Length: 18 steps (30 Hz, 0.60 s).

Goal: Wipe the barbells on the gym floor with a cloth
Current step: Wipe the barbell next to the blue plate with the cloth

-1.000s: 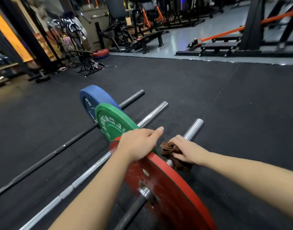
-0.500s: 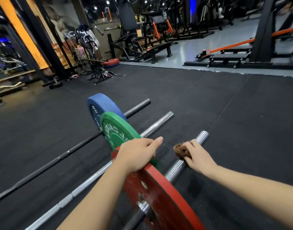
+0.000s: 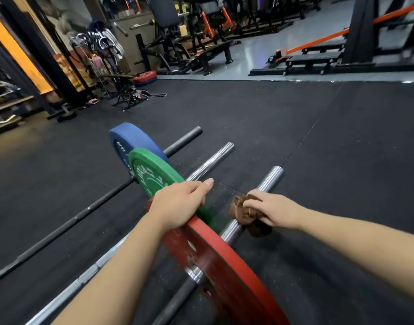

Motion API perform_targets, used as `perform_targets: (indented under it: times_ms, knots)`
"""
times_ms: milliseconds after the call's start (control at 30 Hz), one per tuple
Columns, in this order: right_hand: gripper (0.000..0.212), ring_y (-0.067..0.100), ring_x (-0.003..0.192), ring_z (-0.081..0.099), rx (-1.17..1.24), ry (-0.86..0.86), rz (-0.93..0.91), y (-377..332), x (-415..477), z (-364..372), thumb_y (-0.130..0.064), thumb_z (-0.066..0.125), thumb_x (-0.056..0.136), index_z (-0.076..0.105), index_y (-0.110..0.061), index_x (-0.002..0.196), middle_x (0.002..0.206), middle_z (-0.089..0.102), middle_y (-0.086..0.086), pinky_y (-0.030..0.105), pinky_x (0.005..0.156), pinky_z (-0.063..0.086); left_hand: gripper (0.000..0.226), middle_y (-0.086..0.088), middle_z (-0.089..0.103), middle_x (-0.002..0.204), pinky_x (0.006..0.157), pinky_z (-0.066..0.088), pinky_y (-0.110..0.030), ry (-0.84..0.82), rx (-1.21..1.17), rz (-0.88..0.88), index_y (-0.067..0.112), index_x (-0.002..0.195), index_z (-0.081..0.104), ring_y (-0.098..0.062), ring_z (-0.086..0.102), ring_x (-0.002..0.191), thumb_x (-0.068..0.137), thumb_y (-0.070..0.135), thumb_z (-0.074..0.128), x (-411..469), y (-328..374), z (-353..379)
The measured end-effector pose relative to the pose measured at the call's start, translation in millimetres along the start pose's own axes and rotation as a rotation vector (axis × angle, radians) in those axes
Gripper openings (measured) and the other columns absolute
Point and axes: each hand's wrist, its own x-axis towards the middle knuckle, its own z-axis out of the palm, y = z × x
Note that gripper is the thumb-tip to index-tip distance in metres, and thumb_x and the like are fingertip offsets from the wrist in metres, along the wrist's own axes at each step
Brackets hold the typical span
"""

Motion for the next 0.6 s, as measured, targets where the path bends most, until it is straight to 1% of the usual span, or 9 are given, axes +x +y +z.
perform_targets:
  times_ms: [67, 100, 200, 233, 300, 367, 433, 500, 600]
  knots:
    - [0.048, 0.029, 0.096, 0.063, 0.012, 0.079, 0.149, 26, 8, -5, -0.023, 0.064, 0.086, 0.047, -0.029, 0.13, 0.127, 0.042, 0.0, 0.038, 0.075, 0.056, 0.063, 0.009, 0.063, 0.066, 0.098, 0.047, -0.038, -0.004, -0.014, -0.008, 0.023, 0.079, 0.057, -0.013, 0.063, 0.079, 0.1, 0.073, 0.025, 0, -2, 0]
    - [0.042, 0.032, 0.095, 0.063, 0.045, 0.132, 0.243, 37, 14, -8, -0.022, 0.064, 0.088, 0.048, -0.03, 0.126, 0.125, 0.042, 0.0, 0.041, 0.076, 0.056, 0.063, 0.008, 0.064, 0.067, 0.097, 0.047, -0.038, -0.002, -0.017, -0.009, 0.023, 0.079, 0.057, -0.013, 0.063, 0.078, 0.1, 0.073, 0.025, 0, -2, 1]
    - [0.033, 0.036, 0.1, 0.062, 0.178, 0.237, 0.548, 64, 32, -14, -0.019, 0.06, 0.093, 0.052, -0.026, 0.125, 0.124, 0.044, 0.003, 0.043, 0.087, 0.052, 0.062, 0.006, 0.064, 0.068, 0.097, 0.048, -0.039, 0.004, -0.031, -0.013, 0.023, 0.079, 0.058, -0.013, 0.063, 0.077, 0.101, 0.072, 0.026, 2, -6, 1]
    - [0.034, 0.036, 0.102, 0.061, 0.203, 0.248, 0.594, 66, 36, -14, -0.019, 0.06, 0.094, 0.052, -0.023, 0.127, 0.125, 0.044, 0.005, 0.043, 0.089, 0.051, 0.062, 0.006, 0.064, 0.068, 0.096, 0.048, -0.039, 0.004, -0.035, -0.012, 0.023, 0.08, 0.058, -0.012, 0.063, 0.077, 0.101, 0.072, 0.026, 2, -7, 1]
    - [0.035, 0.033, 0.103, 0.06, 0.205, 0.245, 0.577, 59, 41, -11, -0.018, 0.062, 0.093, 0.055, -0.02, 0.126, 0.124, 0.045, 0.004, 0.039, 0.09, 0.05, 0.063, 0.004, 0.064, 0.069, 0.096, 0.048, -0.04, -0.006, -0.038, -0.01, 0.022, 0.08, 0.058, -0.013, 0.063, 0.077, 0.101, 0.072, 0.025, 4, -8, 1]
    - [0.033, 0.027, 0.101, 0.06, 0.204, 0.225, 0.497, 39, 41, -8, -0.018, 0.065, 0.091, 0.057, -0.021, 0.123, 0.123, 0.046, 0.001, 0.033, 0.084, 0.046, 0.064, 0.003, 0.065, 0.071, 0.096, 0.048, -0.039, -0.011, -0.029, -0.008, 0.021, 0.079, 0.058, -0.013, 0.062, 0.076, 0.101, 0.072, 0.026, 4, -7, 0]
    - [0.031, 0.023, 0.096, 0.06, 0.194, 0.193, 0.415, 15, 38, -5, -0.021, 0.067, 0.09, 0.057, -0.023, 0.12, 0.121, 0.046, -0.003, 0.03, 0.079, 0.043, 0.064, 0.001, 0.065, 0.07, 0.097, 0.048, -0.038, -0.01, -0.031, -0.013, 0.02, 0.078, 0.057, -0.014, 0.062, 0.076, 0.101, 0.072, 0.027, 4, -7, -2]
    - [0.032, 0.022, 0.093, 0.06, 0.167, 0.208, 0.321, -10, 33, 1, -0.03, 0.068, 0.085, 0.055, -0.026, 0.114, 0.114, 0.046, -0.005, 0.032, 0.075, 0.049, 0.065, 0.003, 0.064, 0.067, 0.098, 0.047, -0.038, -0.012, -0.036, -0.021, 0.02, 0.078, 0.058, -0.016, 0.063, 0.078, 0.1, 0.072, 0.028, 4, -7, -3]
    - [0.034, 0.023, 0.09, 0.058, 0.15, 0.247, 0.124, -45, 22, 16, -0.043, 0.061, 0.074, 0.052, -0.029, 0.104, 0.102, 0.049, -0.006, 0.039, 0.07, 0.055, 0.067, 0.005, 0.063, 0.067, 0.1, 0.046, -0.04, -0.015, -0.033, -0.027, 0.02, 0.078, 0.059, -0.018, 0.064, 0.082, 0.099, 0.074, 0.026, 5, -8, -3]
